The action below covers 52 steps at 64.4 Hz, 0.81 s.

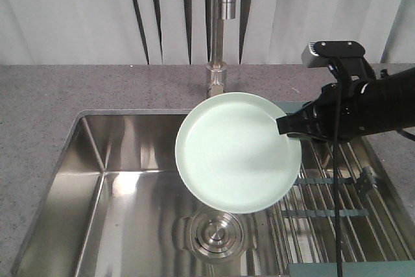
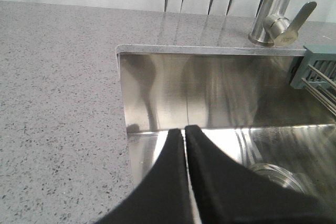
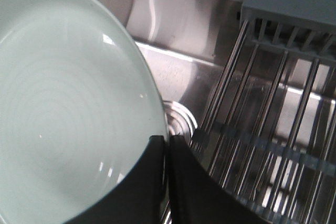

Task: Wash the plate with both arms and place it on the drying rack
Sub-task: 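Swing the plate in the right gripper over the sink basin, then carry the plate onto the grey drying rack and lower it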

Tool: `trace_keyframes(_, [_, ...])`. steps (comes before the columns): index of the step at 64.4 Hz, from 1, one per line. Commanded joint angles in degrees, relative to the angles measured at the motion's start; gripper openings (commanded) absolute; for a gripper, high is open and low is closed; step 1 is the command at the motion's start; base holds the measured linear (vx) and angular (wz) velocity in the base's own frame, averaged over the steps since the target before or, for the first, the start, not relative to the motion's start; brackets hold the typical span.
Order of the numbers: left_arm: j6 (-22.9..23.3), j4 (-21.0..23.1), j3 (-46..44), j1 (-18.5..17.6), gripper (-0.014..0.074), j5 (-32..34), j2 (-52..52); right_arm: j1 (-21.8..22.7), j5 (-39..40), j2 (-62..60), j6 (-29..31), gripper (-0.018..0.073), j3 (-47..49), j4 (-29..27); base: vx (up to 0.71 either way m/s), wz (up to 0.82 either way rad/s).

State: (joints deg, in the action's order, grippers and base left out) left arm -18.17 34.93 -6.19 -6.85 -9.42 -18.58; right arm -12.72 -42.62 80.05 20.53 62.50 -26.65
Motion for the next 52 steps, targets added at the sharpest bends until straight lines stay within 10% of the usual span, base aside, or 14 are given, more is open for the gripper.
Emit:
trace_keyframes(1, [0.22, 0.95, -1.65, -0.1, -0.0006, 3.77, -0.51, 0.0, -4.27, -5.46, -1.04, -0.0001, 1.57, -1.71, 0.0, 0.0])
trace_keyframes(26, [0.22, 0.95, -1.65, -0.1, -0.0006, 3.78, -0.51, -13.48, 11.91, -2.5, -12.52, -0.0001, 2.02, -2.18, 0.0, 0.0])
trace_keyframes(52, [0.22, 0.95, -1.65, -0.1, -0.0006, 3.78, -0.51, 0.24, 5.82, 2.06, -11.33, -0.0001, 5.41, 3.11, 0.0, 0.0])
